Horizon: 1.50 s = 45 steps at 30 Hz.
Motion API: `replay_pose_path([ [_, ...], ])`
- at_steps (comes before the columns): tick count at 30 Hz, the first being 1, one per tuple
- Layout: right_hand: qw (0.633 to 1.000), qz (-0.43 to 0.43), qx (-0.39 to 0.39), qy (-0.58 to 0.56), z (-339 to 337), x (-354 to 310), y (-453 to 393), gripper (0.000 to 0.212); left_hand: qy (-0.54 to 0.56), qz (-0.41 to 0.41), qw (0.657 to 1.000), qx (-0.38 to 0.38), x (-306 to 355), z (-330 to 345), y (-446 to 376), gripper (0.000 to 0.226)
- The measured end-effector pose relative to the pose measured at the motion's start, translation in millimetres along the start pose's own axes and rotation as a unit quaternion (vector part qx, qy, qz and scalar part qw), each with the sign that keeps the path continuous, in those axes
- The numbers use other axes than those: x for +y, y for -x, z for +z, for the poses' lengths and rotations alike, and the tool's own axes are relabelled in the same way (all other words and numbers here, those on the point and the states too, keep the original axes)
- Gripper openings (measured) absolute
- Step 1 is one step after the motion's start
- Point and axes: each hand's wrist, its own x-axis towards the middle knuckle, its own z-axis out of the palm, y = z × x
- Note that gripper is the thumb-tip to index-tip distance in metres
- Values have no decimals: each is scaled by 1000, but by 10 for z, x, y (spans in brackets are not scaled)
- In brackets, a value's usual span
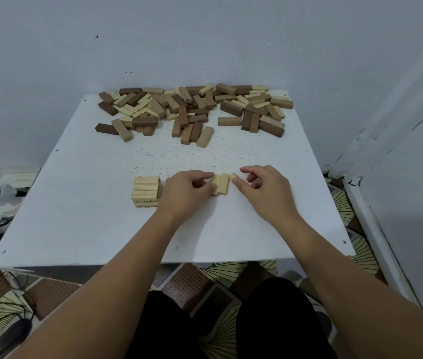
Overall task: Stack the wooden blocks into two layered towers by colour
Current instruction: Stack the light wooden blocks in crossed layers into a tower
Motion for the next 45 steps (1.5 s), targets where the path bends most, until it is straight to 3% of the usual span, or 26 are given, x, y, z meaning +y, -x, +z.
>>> replay_pose_path([
  [5,999,-16,-39,-6,-35,-20,19,42,34,-4,999,3,-23,20,1,38],
  [11,984,-24,-178,-18,-228,55,-35,54,67,6,994,-92,-68,-123,-43,60],
  [16,991,-21,-126,-48,-175,79,-36,41,66,10,993,-97,-51,-124,-93,54],
  [20,989,-21,-110,-95,-151,81,11,53,71,4,993,-89,-67,-101,-97,53],
  [27,997,-53,-54,14,-98,110,2,38,53,-8,994,-95,-2,-109,-115,56],
  [37,996,-52,-65,10,-95,131,-19,44,-28,-15,988,-149,213,-191,-249,68],
  [45,997,-51,-65,12,-83,171,-41,30,-113,7,979,-168,308,-146,-313,68],
])
